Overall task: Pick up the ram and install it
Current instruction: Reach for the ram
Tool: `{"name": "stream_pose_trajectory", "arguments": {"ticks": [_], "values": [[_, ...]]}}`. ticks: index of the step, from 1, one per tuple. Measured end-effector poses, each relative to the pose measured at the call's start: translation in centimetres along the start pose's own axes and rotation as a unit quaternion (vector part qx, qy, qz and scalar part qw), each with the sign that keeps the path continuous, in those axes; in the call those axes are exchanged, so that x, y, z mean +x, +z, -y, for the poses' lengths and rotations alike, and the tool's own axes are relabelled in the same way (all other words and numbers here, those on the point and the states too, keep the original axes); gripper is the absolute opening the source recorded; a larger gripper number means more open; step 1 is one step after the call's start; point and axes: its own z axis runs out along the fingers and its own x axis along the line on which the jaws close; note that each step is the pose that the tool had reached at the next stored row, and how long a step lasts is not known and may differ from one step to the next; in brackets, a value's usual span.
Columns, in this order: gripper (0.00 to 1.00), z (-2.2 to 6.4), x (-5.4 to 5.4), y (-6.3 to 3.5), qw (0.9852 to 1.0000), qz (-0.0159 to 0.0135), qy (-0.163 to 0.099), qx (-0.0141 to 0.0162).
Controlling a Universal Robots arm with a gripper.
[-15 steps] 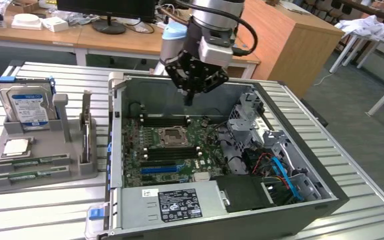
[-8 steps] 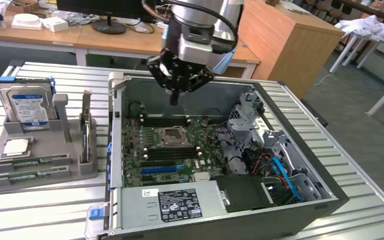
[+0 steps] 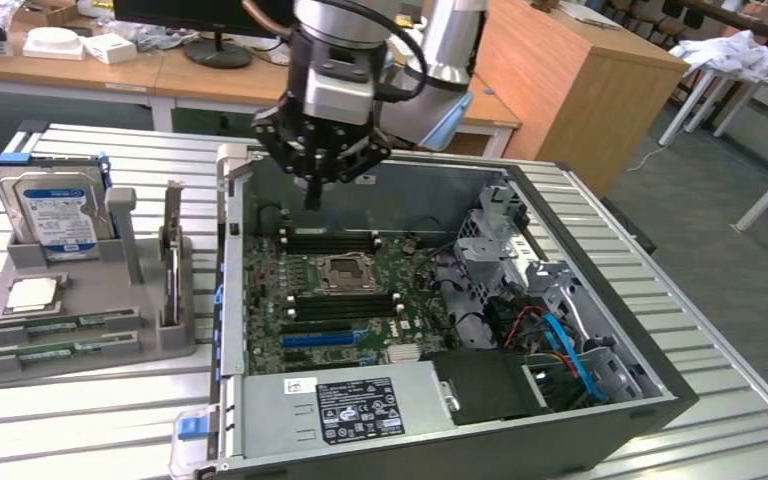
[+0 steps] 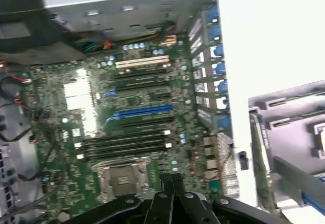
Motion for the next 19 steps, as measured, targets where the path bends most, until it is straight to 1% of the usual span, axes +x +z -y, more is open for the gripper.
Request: {"name": "stream_pose_trajectory", "arguments": {"ticks": [19], "values": [[0.1, -1.37, -8.5, 0.08, 1.0, 0.0001, 0.0, 0.0004]]}}
